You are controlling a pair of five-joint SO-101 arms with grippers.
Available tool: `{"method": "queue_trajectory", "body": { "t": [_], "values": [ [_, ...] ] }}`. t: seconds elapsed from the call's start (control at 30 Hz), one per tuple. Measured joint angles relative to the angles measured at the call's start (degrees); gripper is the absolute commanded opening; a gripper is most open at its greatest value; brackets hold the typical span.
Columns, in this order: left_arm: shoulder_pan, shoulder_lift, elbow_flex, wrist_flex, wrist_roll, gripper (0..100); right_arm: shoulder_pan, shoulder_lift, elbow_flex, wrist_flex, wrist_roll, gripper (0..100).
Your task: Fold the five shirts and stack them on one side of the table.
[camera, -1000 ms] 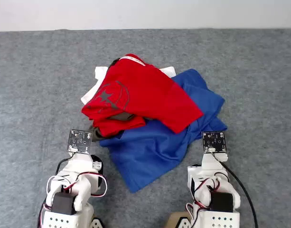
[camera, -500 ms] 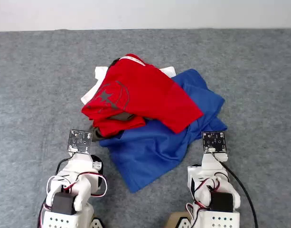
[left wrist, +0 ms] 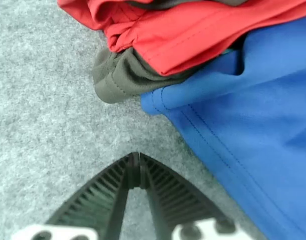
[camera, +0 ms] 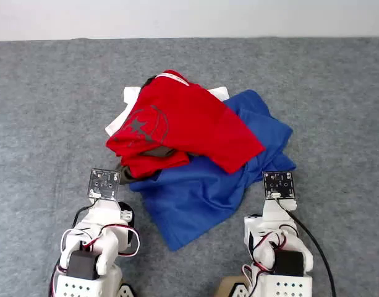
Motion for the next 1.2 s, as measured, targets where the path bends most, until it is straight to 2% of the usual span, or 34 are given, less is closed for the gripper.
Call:
{"method": "queue_trajectory", "body": {
  "t": [0.83,1.03,1.2],
  "values": [
    [0.35,0.00,0.00,0.00,0.00,1,0.00,0.00,0.00,0.00,0.00,0.9],
    [0.35,0.00,-0.09,-2.11,0.09,1,0.00,0.00,0.00,0.00,0.00,0.9],
    [0.35,0.00,-6.15,-2.29,0.09,1,0.00,0.00,0.00,0.00,0.00,0.9]
  ]
}}
